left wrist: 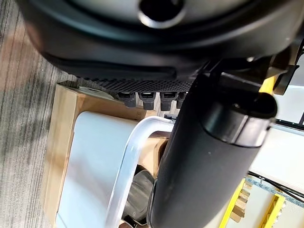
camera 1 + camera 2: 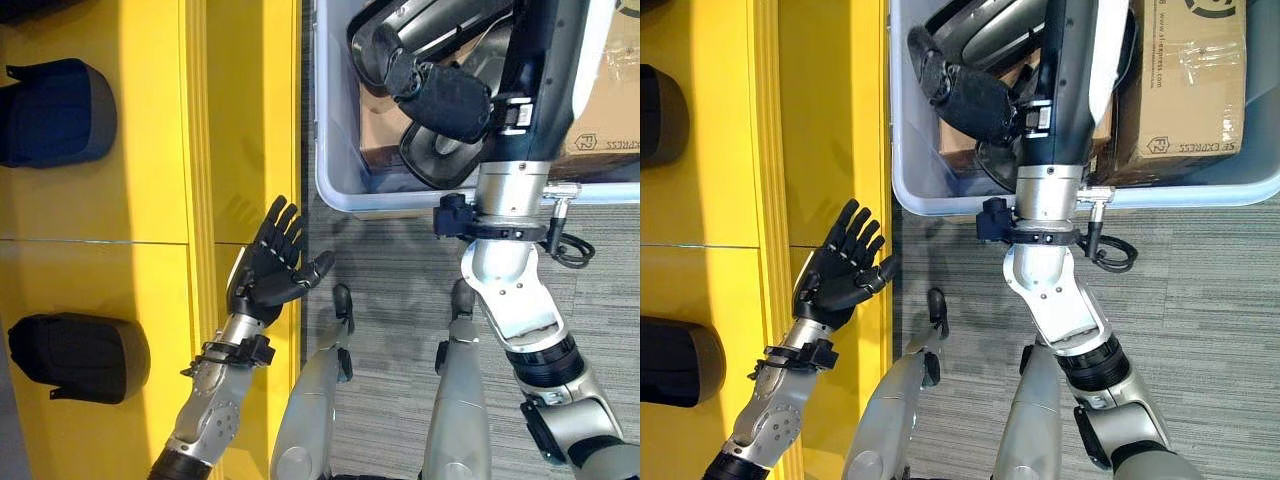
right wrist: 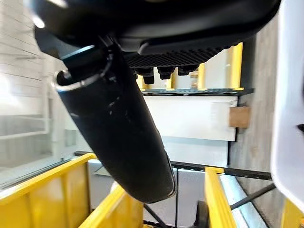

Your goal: Move parts from the plastic box to the shelf.

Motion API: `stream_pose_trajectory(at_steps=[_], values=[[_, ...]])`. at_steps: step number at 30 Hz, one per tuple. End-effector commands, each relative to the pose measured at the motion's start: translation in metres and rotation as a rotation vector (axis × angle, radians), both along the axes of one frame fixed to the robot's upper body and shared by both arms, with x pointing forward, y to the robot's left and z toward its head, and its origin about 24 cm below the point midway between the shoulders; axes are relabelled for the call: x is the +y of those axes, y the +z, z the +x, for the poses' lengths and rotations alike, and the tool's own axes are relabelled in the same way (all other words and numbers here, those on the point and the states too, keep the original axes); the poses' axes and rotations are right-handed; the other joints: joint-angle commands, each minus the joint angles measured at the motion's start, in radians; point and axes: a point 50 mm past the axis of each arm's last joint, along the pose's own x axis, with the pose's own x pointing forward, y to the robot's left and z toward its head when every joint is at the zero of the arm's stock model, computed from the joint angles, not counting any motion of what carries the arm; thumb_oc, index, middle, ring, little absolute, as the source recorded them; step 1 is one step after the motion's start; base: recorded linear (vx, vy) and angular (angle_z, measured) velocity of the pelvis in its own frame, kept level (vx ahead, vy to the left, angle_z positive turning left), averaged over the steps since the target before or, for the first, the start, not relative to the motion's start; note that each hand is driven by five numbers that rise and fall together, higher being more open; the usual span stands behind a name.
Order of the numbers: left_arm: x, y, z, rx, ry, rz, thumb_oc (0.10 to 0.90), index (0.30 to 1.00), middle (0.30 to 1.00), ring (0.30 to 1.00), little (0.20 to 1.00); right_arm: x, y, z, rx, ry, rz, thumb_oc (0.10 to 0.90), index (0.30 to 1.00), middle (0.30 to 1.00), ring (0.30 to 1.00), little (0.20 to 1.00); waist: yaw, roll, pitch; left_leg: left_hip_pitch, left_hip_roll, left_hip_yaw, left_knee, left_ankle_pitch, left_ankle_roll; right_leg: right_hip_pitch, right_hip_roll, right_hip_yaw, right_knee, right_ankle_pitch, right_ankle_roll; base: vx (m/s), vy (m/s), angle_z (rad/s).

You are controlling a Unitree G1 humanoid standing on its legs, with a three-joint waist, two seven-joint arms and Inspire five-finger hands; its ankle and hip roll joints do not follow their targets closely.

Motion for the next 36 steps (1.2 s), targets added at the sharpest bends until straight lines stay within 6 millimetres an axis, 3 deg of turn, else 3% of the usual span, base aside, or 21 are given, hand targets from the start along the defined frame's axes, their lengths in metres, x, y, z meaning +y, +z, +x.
stream_pose_trajectory(at_steps=[1,8,11,18,25,29,33,36], values=[[-0.007,0.045,-0.017,-0.258,-0.062,-0.087,0.9,1.0,1.0,1.0,1.0,0.011,0.042,-0.04,-0.279,0.137,-0.012,0.9,1.0,1.0,1.0,1.0,-0.011,0.13,-0.005,-0.019,-0.031,-0.025,0.091,-0.155,0.019,0.045,0.042,-0.063,-0.02,-0.112,-0.08,-0.01,-0.033,0.01],[-0.006,0.044,-0.018,-0.245,-0.072,-0.079,0.9,1.0,1.0,1.0,1.0,0.014,0.044,-0.042,-0.32,0.069,-0.095,0.9,1.0,1.0,1.0,1.0,-0.006,0.118,-0.005,0.009,-0.024,-0.024,0.091,-0.16,0.019,0.076,0.035,-0.077,-0.02,-0.114,-0.077,0.0,-0.004,0.0],[-0.005,0.044,-0.018,-0.247,-0.076,-0.078,0.9,1.0,1.0,1.0,1.0,0.009,0.046,-0.043,-0.367,-0.052,-0.086,0.9,1.0,1.0,1.0,1.0,-0.007,0.11,-0.005,0.028,-0.019,-0.023,0.083,-0.162,0.021,0.093,0.033,-0.082,-0.026,-0.112,-0.074,0.0,0.0,0.0],[-0.001,0.044,-0.021,-0.231,-0.082,-0.071,0.9,1.0,1.0,1.0,1.0,-0.022,0.059,-0.037,-0.373,-0.273,-0.043,0.9,1.0,1.0,1.0,1.0,-0.011,0.094,-0.005,0.053,-0.011,-0.033,0.079,-0.167,0.02,0.122,0.031,-0.091,-0.026,-0.117,-0.072,0.0,-0.013,0.01],[0.006,0.044,-0.024,-0.236,-0.089,-0.048,0.9,1.0,1.0,1.0,1.0,-0.044,0.074,-0.033,-0.371,-0.469,-0.121,0.9,1.0,1.0,1.0,1.0,-0.005,0.077,-0.005,0.068,0.0,-0.047,0.078,-0.169,0.015,0.15,0.026,-0.107,-0.034,-0.118,-0.067,-0.01,-0.059,0.01],[0.01,0.045,-0.026,-0.238,-0.08,-0.049,0.9,1.0,1.0,1.0,1.0,-0.06,0.069,-0.023,-0.207,-0.343,-0.006,0.9,1.0,1.0,1.0,1.0,-0.014,0.068,-0.005,0.074,0.005,-0.044,0.081,-0.17,0.013,0.155,0.028,-0.108,-0.033,-0.121,-0.069,0.0,-0.036,0.01],[0.007,0.046,-0.026,-0.247,-0.074,-0.055,0.9,1.0,1.0,1.0,1.0,-0.054,0.06,-0.022,-0.162,-0.242,0.015,0.9,1.0,1.0,1.0,1.0,-0.024,0.071,-0.005,0.07,0.004,-0.038,0.078,-0.169,0.013,0.145,0.034,-0.1,-0.03,-0.123,-0.072,0.0,0.01,-0.01],[0.002,0.047,-0.024,-0.255,-0.063,-0.068,0.9,1.0,1.0,1.0,1.0,-0.038,0.046,-0.02,-0.105,-0.148,-0.004,0.9,1.0,1.0,1.0,1.0,-0.035,0.08,-0.005,0.065,0.001,-0.028,0.075,-0.167,0.016,0.129,0.042,-0.088,-0.029,-0.124,-0.078,-0.02,0.059,-0.11]])
